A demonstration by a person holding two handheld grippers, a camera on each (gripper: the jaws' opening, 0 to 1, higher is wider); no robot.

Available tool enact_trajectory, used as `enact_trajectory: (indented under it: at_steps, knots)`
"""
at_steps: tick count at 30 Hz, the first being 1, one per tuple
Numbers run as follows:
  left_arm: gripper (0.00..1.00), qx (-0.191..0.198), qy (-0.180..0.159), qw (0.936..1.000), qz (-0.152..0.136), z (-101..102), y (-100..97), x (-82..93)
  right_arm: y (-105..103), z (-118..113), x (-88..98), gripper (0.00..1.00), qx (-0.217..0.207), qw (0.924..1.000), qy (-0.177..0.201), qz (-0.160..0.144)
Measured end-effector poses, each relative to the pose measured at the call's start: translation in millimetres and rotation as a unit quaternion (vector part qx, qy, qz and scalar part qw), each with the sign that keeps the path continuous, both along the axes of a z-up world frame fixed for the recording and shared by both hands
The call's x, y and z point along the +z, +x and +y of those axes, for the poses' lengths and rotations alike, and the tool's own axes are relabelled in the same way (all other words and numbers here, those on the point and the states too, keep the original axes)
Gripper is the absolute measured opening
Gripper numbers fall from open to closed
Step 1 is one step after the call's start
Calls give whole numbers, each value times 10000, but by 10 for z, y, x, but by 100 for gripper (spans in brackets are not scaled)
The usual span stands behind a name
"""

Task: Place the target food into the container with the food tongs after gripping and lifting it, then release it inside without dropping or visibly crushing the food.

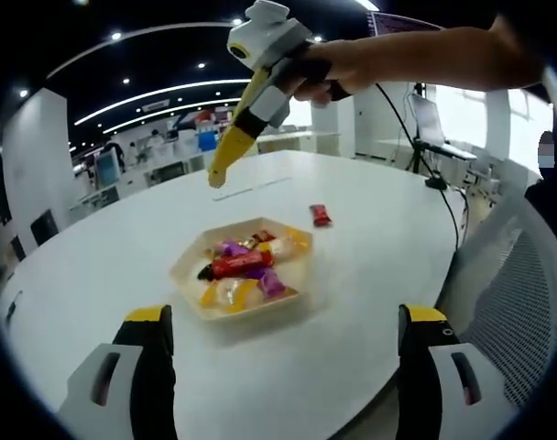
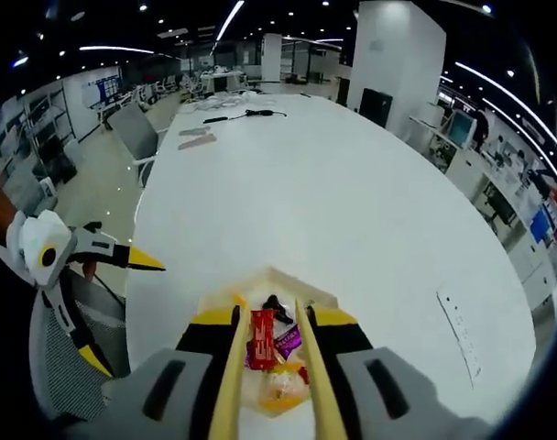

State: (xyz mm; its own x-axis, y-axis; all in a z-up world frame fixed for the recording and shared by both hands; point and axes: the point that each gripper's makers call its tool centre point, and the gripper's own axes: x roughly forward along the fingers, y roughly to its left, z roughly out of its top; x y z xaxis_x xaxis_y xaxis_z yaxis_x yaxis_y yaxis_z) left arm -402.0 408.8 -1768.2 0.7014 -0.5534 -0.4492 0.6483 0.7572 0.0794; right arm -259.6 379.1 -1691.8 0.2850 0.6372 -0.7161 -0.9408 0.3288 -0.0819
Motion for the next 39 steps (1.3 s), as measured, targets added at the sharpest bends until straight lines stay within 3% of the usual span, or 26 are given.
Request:
enact_trajectory:
  at_steps: [10,39]
  knots:
    - [99,55,-31,10000,-28,13,12,22,43,-226,186,28,-75,9996,190,-208]
    - [99,-71,-73,9999,0,-39,-19,28,99,-1243,129,28,-545,9972,305,-403]
